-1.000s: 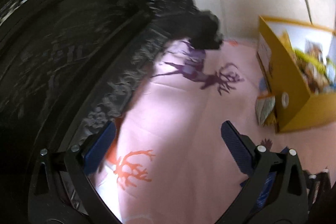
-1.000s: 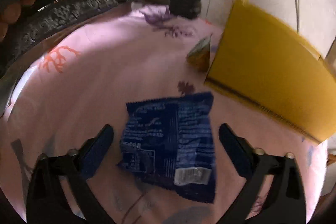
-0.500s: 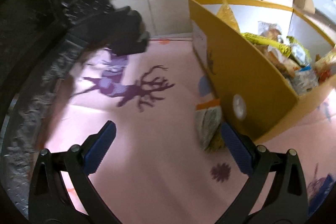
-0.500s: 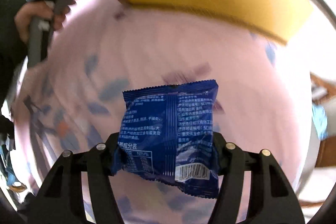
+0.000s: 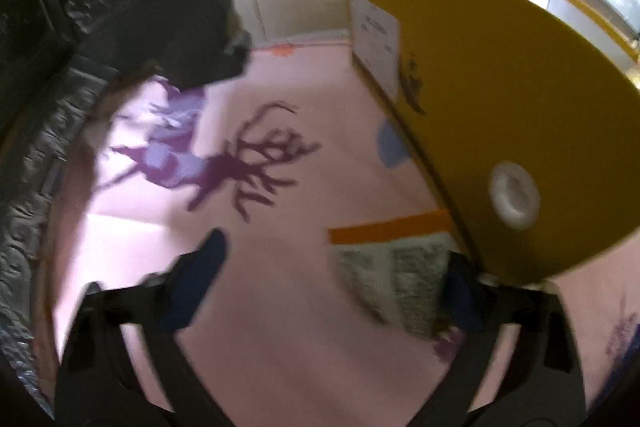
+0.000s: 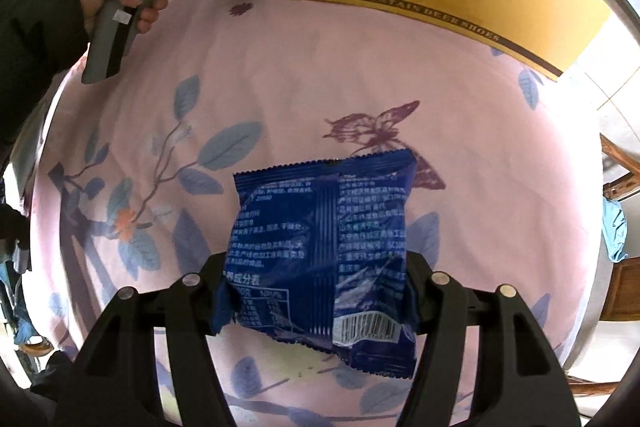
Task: Organize snacks
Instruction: 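Lower the orange-topped bag and blue bag into the yellow box and release both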
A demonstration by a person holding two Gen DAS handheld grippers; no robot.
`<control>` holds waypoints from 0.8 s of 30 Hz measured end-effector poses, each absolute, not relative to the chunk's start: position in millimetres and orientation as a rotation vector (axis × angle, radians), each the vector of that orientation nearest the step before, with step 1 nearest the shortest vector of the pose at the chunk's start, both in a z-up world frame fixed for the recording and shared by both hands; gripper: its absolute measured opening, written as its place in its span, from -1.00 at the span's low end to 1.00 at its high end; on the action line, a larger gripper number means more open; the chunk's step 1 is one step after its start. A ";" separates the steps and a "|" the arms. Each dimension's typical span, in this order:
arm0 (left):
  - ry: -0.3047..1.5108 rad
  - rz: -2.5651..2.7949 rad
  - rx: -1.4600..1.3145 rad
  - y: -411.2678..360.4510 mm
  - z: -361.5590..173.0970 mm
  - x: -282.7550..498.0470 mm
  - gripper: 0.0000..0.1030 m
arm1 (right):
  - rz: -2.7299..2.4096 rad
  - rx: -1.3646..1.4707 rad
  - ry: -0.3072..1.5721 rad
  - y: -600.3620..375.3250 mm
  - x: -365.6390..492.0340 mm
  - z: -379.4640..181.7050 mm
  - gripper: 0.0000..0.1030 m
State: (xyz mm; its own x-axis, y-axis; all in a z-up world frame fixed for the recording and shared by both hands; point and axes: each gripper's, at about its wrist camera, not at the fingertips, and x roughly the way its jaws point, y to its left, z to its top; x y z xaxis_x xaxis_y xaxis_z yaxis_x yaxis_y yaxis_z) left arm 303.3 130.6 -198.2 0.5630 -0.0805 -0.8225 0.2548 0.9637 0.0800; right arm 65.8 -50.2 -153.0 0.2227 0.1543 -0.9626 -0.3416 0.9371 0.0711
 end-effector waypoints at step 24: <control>0.801 0.017 0.058 76.5 -12.9 203.9 -0.13 | 0.240 -0.010 0.749 -116.9 118.0 0.0 0.23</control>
